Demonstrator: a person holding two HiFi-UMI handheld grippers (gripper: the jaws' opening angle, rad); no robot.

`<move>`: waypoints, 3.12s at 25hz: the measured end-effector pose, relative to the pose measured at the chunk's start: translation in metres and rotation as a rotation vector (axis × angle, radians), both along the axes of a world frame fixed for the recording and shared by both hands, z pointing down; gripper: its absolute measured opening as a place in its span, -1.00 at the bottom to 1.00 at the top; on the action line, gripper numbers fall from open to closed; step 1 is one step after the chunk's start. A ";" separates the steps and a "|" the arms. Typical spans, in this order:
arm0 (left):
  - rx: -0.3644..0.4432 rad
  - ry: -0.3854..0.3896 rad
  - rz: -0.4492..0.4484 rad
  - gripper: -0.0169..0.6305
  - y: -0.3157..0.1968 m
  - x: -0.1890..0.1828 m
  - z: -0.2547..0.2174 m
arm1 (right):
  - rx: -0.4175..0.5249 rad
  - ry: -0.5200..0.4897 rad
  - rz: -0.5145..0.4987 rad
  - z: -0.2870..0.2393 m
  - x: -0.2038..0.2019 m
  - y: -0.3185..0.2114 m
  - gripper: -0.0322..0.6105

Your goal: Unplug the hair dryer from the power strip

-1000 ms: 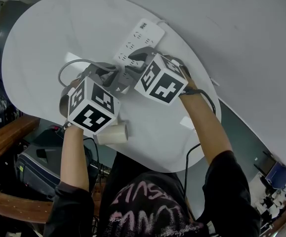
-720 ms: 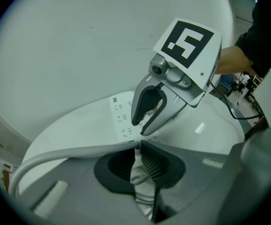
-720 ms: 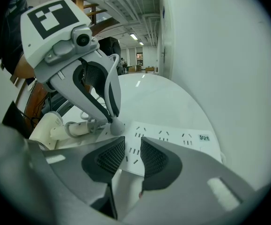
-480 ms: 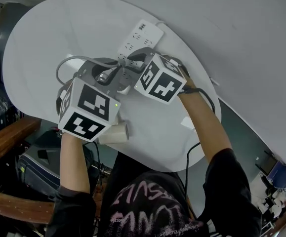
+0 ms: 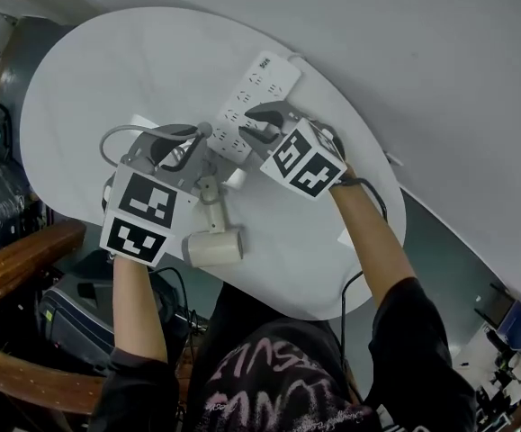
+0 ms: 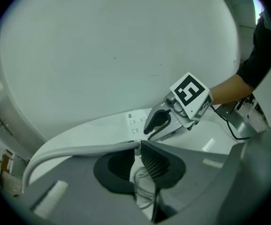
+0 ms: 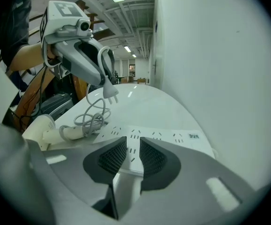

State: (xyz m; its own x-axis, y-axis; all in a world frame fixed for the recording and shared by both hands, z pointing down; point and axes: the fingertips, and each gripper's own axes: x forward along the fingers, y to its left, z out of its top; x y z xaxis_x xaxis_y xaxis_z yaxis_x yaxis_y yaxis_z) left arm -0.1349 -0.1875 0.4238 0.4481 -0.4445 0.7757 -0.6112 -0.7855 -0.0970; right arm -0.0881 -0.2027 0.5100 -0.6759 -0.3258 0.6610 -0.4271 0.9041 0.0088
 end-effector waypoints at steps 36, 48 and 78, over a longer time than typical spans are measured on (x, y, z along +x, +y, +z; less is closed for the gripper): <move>0.387 0.452 -0.363 -0.79 0.086 0.024 -0.127 | 0.350 -0.319 0.345 -0.179 0.085 0.111 -0.83; 0.482 0.486 -0.406 -0.79 0.116 0.039 -0.150 | 0.417 -0.391 0.395 -0.214 0.107 0.141 -0.83; 0.591 0.644 -0.308 -0.78 0.135 0.004 -0.195 | 0.528 -0.430 0.658 -0.268 0.122 0.166 -0.87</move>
